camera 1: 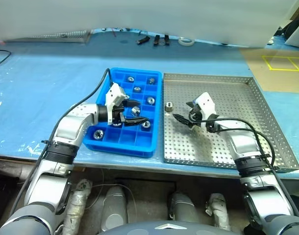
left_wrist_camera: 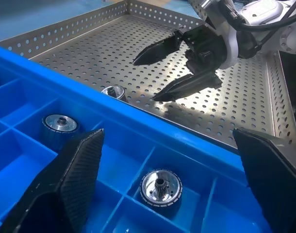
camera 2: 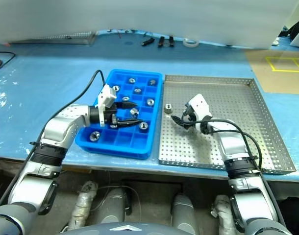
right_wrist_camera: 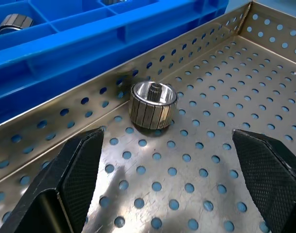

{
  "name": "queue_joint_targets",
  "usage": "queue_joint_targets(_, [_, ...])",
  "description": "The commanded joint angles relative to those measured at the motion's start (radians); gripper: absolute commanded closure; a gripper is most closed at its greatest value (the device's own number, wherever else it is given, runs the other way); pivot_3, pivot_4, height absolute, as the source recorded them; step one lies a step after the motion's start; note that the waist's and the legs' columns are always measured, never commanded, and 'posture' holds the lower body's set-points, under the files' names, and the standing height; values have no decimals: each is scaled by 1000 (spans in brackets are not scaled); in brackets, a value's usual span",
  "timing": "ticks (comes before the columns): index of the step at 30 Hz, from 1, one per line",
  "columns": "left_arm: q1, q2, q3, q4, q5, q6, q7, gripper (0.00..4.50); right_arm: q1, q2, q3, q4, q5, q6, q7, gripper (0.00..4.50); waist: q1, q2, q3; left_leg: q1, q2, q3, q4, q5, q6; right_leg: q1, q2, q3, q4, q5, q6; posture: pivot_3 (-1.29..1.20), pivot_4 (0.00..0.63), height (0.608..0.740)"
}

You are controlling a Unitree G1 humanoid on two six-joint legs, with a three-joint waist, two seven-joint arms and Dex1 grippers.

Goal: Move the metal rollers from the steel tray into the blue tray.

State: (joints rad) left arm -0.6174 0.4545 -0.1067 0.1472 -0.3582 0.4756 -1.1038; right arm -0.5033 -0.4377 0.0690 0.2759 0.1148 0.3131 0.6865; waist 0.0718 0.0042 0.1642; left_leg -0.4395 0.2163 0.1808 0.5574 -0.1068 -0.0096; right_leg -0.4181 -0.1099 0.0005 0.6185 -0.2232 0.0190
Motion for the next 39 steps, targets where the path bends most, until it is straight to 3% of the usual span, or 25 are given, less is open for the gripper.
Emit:
queue_joint_targets(1, [-4,11,26,-55,-24,15,17,0,-43,42,27,53,-24,-58,-14,39,-1,0,0,0,0,0,0,0,0,0,0,0,0,0,0,-30,150,740])
queue_joint_targets(27, [20,13,7,-112,-33,62,48,0,-240,273,-11,466,-80,-347,-224,39,-29,0,0,0,5,0,-4,3,-5,-4,3,1,2,0,0,-22,150,740])
queue_joint_targets(35, [20,13,6,-110,-29,65,47,0,-230,289,-10,468,-92,-356,-209,2640,-30,0,0,0,5,0,-6,4,-6,-5,3,1,2,0,0,-24,150,740])
queue_joint_targets(39, [15,13,7,-102,-27,61,45,0,-230,282,-15,471,-95,-359,-211,2821,-30,0,0,0,5,0,-7,4,-6,-5,3,1,2,0,0,-27,150,740])
